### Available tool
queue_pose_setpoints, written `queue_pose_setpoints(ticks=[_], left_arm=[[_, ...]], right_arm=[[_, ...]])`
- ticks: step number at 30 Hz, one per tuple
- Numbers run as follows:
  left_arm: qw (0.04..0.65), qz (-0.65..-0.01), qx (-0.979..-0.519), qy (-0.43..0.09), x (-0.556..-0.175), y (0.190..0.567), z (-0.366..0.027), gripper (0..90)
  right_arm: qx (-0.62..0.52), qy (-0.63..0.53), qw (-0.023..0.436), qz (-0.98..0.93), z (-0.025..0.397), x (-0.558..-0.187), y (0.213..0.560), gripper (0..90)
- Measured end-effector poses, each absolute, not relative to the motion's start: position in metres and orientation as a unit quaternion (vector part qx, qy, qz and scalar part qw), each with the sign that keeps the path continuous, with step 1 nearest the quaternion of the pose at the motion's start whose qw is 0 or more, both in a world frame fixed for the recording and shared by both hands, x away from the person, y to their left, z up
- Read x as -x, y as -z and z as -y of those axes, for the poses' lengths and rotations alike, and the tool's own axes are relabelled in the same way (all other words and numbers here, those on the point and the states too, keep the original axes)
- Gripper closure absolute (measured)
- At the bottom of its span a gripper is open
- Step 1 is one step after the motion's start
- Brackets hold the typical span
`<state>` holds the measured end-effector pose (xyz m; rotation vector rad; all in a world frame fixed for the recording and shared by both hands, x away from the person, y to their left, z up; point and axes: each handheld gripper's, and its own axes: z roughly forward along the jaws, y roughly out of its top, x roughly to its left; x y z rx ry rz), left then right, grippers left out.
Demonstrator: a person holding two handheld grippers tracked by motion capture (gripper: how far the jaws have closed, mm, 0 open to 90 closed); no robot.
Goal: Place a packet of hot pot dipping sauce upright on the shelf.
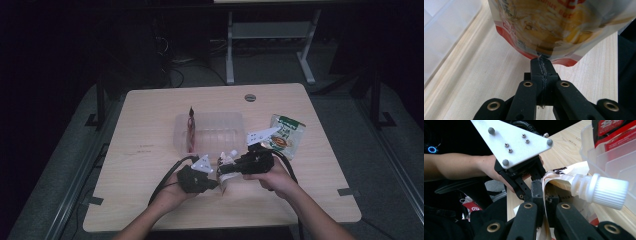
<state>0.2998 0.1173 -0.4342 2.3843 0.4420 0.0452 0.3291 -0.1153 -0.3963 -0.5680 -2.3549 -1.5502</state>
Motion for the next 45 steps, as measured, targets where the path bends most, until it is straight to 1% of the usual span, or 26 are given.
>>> queue_pose_setpoints(ticks=[7, 10, 12, 20, 23, 25, 32, 37, 41, 45], left_arm=[[0.352, -0.169, -0.92, -0.019, -0.301, 0.432, -0.12, 88.8], [0.352, -0.172, -0.92, -0.016, -0.301, 0.431, -0.123, 86.5], [0.359, -0.18, -0.916, -0.012, -0.299, 0.43, -0.127, 82.9], [0.355, -0.199, -0.913, -0.001, -0.29, 0.426, -0.152, 56.1], [0.351, -0.211, -0.913, 0.0, -0.286, 0.427, -0.162, 49.2], [0.351, -0.219, -0.91, 0.002, -0.282, 0.429, -0.167, 46.3], [0.341, -0.224, -0.913, 0.007, -0.272, 0.436, -0.183, 32.9], [0.345, -0.231, -0.91, 0.008, -0.272, 0.44, -0.188, 27.1], [0.35, -0.232, -0.907, 0.006, -0.275, 0.441, -0.188, 26.1], [0.35, -0.234, -0.907, 0.008, -0.275, 0.442, -0.189, 25.4]], right_arm=[[0.197, 0.537, 0.126, 0.811, 0.119, -0.329, 0.395, 89.7], [0.202, 0.536, 0.125, 0.81, 0.121, -0.329, 0.393, 89.7], [0.203, 0.537, 0.121, 0.81, 0.122, -0.329, 0.392, 89.7], [0.212, 0.534, 0.11, 0.811, 0.125, -0.332, 0.384, 89.7], [0.212, 0.536, 0.105, 0.81, 0.125, -0.334, 0.377, 89.7], [0.211, 0.539, 0.099, 0.809, 0.124, -0.338, 0.372, 89.7], [0.212, 0.546, 0.088, 0.806, 0.122, -0.354, 0.359, 89.7], [0.21, 0.55, 0.079, 0.805, 0.119, -0.367, 0.348, 89.7], [0.208, 0.555, 0.067, 0.802, 0.118, -0.381, 0.341, 89.7], [0.21, 0.56, 0.065, 0.799, 0.117, -0.396, 0.338, 89.6]])
